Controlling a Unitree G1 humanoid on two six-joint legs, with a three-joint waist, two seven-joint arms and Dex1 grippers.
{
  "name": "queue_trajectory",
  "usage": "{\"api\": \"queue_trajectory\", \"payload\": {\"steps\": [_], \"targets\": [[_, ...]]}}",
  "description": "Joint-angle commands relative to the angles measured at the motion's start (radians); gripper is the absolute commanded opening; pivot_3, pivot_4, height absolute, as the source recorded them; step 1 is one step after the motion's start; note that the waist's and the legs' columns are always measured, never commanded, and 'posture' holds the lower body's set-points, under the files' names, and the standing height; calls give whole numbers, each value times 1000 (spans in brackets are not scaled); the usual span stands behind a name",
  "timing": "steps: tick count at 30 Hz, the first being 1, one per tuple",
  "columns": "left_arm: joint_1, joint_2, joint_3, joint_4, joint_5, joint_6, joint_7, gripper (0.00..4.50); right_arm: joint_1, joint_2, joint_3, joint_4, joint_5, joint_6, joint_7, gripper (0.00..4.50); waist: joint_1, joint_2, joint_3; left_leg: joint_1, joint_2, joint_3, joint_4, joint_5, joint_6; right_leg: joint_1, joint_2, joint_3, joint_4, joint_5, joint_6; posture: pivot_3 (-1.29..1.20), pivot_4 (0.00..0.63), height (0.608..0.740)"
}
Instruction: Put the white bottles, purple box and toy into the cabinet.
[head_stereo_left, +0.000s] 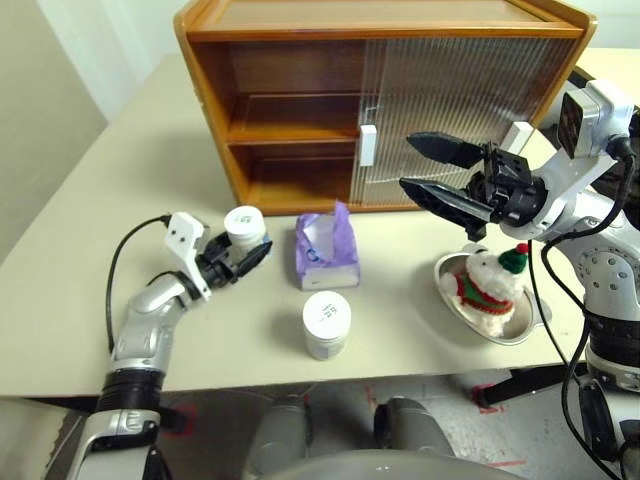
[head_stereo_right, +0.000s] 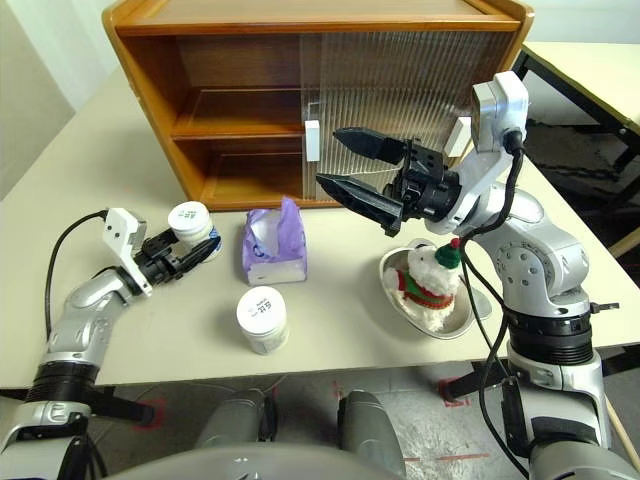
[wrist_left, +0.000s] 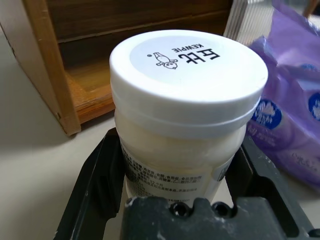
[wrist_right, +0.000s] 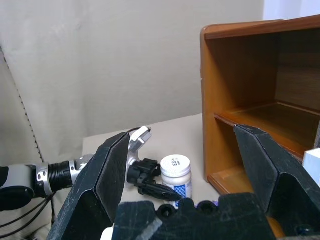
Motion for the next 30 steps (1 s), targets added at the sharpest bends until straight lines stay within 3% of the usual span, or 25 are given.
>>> {"api": "queue_trajectory", "payload": {"steps": [1, 8, 17, 30], "targets": [[-70, -56, -9, -31, -17, 46, 69, 3105, -9, 3, 0, -3, -8, -18, 1, 4500, 8, -1, 0, 0, 0, 0, 1, 0, 0, 0, 0, 0, 0, 0, 0, 27, 0, 740], [-161, -122, -18, -51, 2, 97, 167, 3105, -2, 7, 0, -15, -8, -16, -8, 4500, 3, -1, -1, -1, 0, 0, 5, 0, 0, 0, 2, 2, 1, 1, 1, 11, 0, 740], [-268, -128, -26, 28, 78, 93, 309, 3105, 7, 12, -2, -23, -9, -18, -24, 4500, -12, -1, -1, -1, 0, 0, 9, 0, 1, 2, 3, 2, 1, 2, 3, -2, 0, 740], [-329, -204, -34, 111, 95, 96, 384, 3105, 7, 14, -8, -24, -7, -21, -30, 4500, -10, -1, 0, -1, -1, 0, 10, 0, 0, 3, 3, 2, 0, 3, 4, -13, 0, 740]]}}
